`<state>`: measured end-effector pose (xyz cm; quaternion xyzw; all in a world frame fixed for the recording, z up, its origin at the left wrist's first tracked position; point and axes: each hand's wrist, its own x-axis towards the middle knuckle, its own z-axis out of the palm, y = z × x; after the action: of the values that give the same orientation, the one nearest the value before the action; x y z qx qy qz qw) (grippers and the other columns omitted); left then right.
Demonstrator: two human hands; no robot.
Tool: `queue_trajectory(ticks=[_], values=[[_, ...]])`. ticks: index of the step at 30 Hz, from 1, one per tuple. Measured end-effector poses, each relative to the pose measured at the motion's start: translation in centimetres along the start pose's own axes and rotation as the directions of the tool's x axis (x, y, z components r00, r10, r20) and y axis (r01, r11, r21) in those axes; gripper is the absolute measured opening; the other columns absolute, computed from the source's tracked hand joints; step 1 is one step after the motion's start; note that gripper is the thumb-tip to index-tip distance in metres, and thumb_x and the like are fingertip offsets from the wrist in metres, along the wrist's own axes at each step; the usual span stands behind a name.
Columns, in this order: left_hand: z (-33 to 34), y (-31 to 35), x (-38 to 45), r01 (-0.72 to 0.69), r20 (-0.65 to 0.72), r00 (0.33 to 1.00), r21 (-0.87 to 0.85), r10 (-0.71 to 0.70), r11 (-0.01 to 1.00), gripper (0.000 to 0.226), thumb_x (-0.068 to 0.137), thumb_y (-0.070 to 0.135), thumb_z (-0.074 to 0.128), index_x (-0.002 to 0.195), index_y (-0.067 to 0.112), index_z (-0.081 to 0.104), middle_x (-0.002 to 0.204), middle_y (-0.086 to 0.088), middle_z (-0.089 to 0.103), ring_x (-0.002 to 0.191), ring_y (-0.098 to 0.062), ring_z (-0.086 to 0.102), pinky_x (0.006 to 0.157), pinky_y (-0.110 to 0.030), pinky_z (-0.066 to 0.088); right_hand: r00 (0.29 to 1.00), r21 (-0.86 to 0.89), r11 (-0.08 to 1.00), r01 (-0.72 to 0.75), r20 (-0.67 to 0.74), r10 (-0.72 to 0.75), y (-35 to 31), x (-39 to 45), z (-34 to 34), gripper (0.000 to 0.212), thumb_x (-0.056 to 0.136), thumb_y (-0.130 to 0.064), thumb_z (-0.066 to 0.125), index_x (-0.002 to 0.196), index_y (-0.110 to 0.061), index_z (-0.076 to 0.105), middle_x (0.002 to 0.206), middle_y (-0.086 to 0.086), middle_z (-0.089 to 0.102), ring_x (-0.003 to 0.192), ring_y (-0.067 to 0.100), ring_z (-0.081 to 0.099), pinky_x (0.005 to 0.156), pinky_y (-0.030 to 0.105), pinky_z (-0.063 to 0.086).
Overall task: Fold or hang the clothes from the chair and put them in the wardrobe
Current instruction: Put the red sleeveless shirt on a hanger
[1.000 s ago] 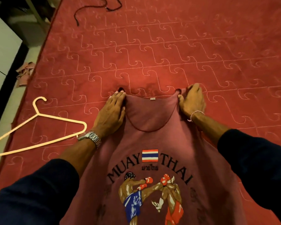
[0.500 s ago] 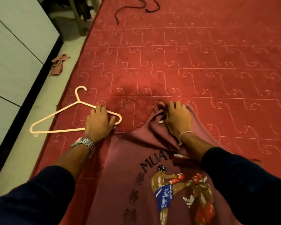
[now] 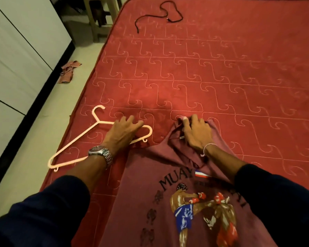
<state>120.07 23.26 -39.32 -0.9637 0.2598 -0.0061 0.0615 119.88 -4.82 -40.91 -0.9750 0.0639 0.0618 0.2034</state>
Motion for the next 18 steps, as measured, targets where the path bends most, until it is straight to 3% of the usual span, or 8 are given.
queue_trajectory(ticks=[2,6,10,11,14,16,18], values=[[-1.4,1.6,1.5,-0.122,-0.093,0.988,0.026,0.124,0.992,0.033,0.084,0.003,0.051,0.115,0.013,0.054,0.097,-0.014,0.055,0.077,-0.032,0.054,0.056,-0.042,0.047,0.996,0.171,0.983,-0.069,0.076,0.056,-0.4,0.6,-1.3,0.057,0.100,-0.061,0.019,0.105,-0.016,0.053,0.106,0.009,0.064,0.099,0.032,0.059,0.087,0.043,0.043],[-4.0,7.3,5.0,-0.304,-0.173,0.937,0.030,0.304,0.952,0.036,0.091,0.016,0.031,0.115,0.013,0.057,0.103,-0.013,0.055,0.088,-0.031,0.054,0.061,-0.042,0.049,0.985,0.513,0.848,-0.132,0.160,0.056,-0.9,1.0,-4.7,0.042,0.101,-0.062,0.037,0.102,-0.025,0.057,0.082,-0.015,0.062,0.076,0.005,0.059,0.066,0.025,0.039],[-4.5,13.0,8.1,-0.431,-0.214,0.886,-0.050,0.412,0.901,0.040,0.091,0.021,0.038,0.122,0.016,0.063,0.118,-0.015,0.059,0.104,-0.033,0.056,0.078,-0.044,0.054,0.922,0.772,0.569,-0.283,0.382,-0.060,1.1,1.4,-6.4,0.065,0.089,-0.071,0.053,0.104,-0.012,0.074,0.098,0.007,0.076,0.093,0.025,0.073,0.084,0.040,0.059],[-4.5,14.4,8.5,-0.476,-0.232,0.863,-0.079,0.448,0.876,0.041,0.089,0.019,0.039,0.121,0.016,0.066,0.115,-0.016,0.062,0.103,-0.034,0.059,0.080,-0.045,0.054,0.902,0.782,0.534,-0.321,0.425,-0.080,1.8,1.3,-6.8,0.057,0.090,-0.065,0.058,0.102,-0.012,0.076,0.096,0.008,0.076,0.092,0.024,0.073,0.083,0.038,0.059],[-4.5,18.3,9.0,-0.521,-0.244,0.844,-0.165,0.477,0.838,0.043,0.081,0.015,0.043,0.118,0.006,0.063,0.108,-0.019,0.061,0.097,-0.038,0.058,0.086,-0.050,0.052,0.883,0.826,0.407,-0.390,0.460,-0.089,4.6,0.7,-7.3,0.018,0.099,-0.030,0.061,0.096,-0.017,0.072,0.082,0.002,0.070,0.078,0.014,0.065,0.061,0.024,0.054],[-4.4,20.1,8.8,-0.549,-0.284,0.822,-0.166,0.494,0.819,0.047,0.077,0.011,0.046,0.120,-0.004,0.059,0.116,-0.024,0.060,0.106,-0.042,0.055,0.096,-0.051,0.049,0.885,0.847,0.318,-0.425,0.463,-0.053,7.1,0.4,-7.5,0.010,0.100,-0.017,0.058,0.102,-0.015,0.067,0.094,0.009,0.067,0.087,0.020,0.061,0.062,0.026,0.050],[-3.9,21.3,8.1,-0.576,-0.418,0.773,-0.146,0.478,0.804,0.042,0.092,0.005,0.037,0.125,-0.010,0.057,0.129,-0.027,0.059,0.122,-0.042,0.052,0.109,-0.048,0.042,0.915,0.861,0.337,-0.382,0.403,0.008,9.3,0.3,-8.0,0.011,0.102,-0.015,0.054,0.105,-0.015,0.065,0.097,0.011,0.068,0.079,0.022,0.063,0.058,0.028,0.049]])
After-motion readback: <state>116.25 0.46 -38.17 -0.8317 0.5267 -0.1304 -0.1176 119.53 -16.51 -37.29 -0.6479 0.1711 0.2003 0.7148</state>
